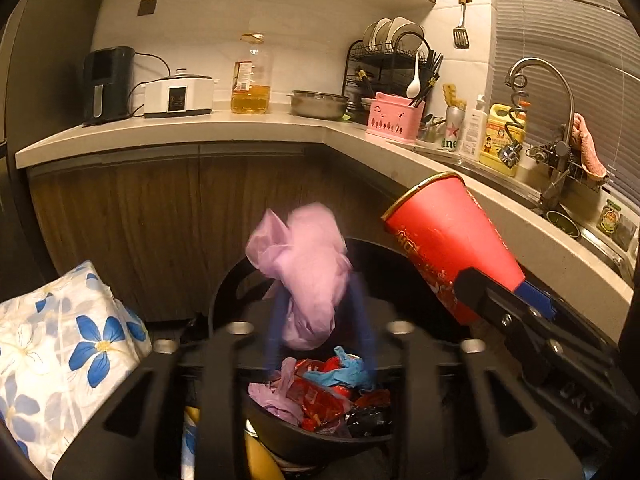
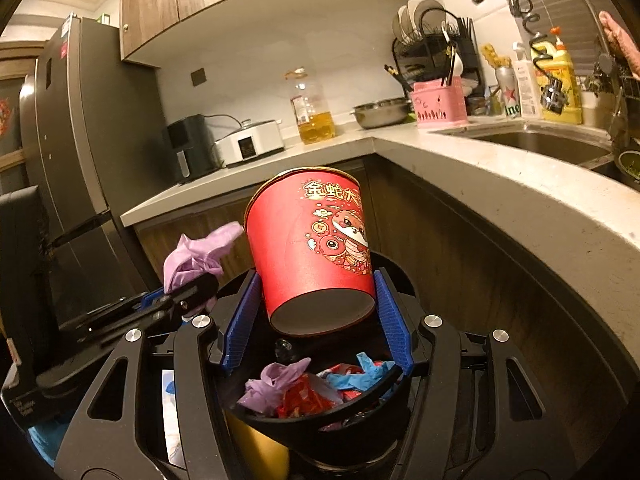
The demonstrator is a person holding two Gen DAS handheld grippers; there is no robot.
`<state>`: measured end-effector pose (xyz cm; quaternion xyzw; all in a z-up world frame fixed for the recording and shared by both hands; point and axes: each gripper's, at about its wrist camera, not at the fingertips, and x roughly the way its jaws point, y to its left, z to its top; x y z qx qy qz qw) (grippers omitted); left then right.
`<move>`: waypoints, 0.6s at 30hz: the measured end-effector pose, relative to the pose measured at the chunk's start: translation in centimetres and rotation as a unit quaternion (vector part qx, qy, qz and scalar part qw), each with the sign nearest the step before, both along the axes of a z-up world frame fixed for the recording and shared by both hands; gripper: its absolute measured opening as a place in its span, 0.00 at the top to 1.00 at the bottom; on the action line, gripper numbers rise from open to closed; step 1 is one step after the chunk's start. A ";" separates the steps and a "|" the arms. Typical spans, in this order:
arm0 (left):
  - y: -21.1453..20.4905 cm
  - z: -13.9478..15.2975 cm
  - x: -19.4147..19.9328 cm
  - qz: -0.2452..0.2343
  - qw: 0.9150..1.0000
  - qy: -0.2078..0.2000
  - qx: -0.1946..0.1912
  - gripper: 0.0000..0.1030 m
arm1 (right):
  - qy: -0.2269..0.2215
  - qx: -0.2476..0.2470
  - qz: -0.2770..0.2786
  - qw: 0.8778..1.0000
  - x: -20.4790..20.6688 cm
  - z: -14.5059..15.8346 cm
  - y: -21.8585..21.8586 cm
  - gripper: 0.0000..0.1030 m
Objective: Collect trash
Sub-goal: 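Open both tools to drop the pink bag and red cup into the bin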
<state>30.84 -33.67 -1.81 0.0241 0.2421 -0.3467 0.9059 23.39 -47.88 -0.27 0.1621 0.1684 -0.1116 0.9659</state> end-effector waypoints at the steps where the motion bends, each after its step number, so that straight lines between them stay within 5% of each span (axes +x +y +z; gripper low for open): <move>1: 0.2 -0.1 0.1 0.003 1.000 0.002 -0.001 0.52 | 0.002 0.003 0.002 1.000 0.2 -0.2 -0.2 0.44; 8: 3.2 -0.7 0.8 0.056 0.998 0.005 0.005 0.22 | 0.024 0.007 -0.001 1.000 0.9 -0.7 -1.0 0.35; 18: 8.5 0.1 -2.3 0.160 0.986 -0.020 0.044 0.12 | 0.057 -0.056 -0.008 0.997 -1.2 -0.3 3.9 0.09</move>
